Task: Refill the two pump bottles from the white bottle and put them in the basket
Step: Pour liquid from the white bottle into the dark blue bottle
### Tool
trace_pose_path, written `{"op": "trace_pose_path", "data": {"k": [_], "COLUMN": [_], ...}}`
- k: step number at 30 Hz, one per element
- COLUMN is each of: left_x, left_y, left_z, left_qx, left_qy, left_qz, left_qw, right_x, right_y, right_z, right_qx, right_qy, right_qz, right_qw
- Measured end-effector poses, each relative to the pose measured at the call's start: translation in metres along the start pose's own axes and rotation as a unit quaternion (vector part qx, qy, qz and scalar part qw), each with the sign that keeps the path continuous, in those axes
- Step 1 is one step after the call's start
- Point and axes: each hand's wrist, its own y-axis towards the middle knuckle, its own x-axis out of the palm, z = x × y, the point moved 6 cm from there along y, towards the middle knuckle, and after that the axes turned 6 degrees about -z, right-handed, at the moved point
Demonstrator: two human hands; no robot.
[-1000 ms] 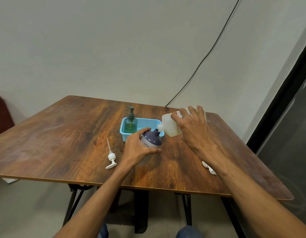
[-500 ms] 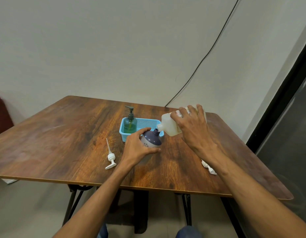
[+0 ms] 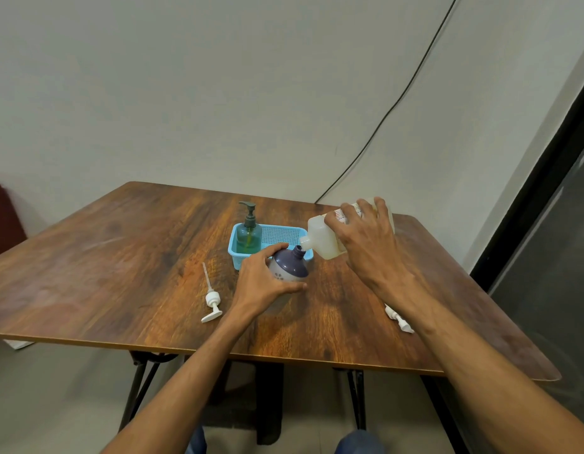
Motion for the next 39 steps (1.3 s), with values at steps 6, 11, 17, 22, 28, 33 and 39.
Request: {"op": "trace_pose_path", "data": {"k": [6,11,17,22,28,33,39], "left_x": [0.0,0.001,0.002,0.0,0.002,0.006,0.014], "left_y": [0.0,0.0,-0.002,-0.001,-0.001,-0.003,-0.002], "left_z": [-0.001,-0.003,-0.006,-0.005,-0.015,-0.025,-0.031], "left_qx": [0.003,0.005,0.006,0.01,0.001,-0.014,-0.022], "left_qy": [0.003,-0.002,-0.021,-0.06,-0.077,-0.08,-0.087], "left_qz": [0.009,0.013,0.024,0.043,0.066,0.074,0.074], "left_qw": [1.0,1.0,0.999,0.997,0.995,0.994,0.993], "right_x": [0.001,0.01,0.021,0.037,0.095,0.125,0.138], "right_y": [-0.001,-0.006,-0.018,-0.034,-0.058,-0.078,-0.089], "right_z": [0.001,0.001,-0.003,-0.003,-0.004,-0.013,-0.017], "right_qx": [0.001,0.024,0.079,0.158,0.288,0.351,0.386], "right_qy": [0.01,0.041,0.123,0.283,0.546,0.581,0.582], "right_qz": [0.03,0.033,0.039,0.036,0.019,0.023,0.049], "right_qw": [0.999,0.998,0.988,0.945,0.786,0.734,0.715]}}
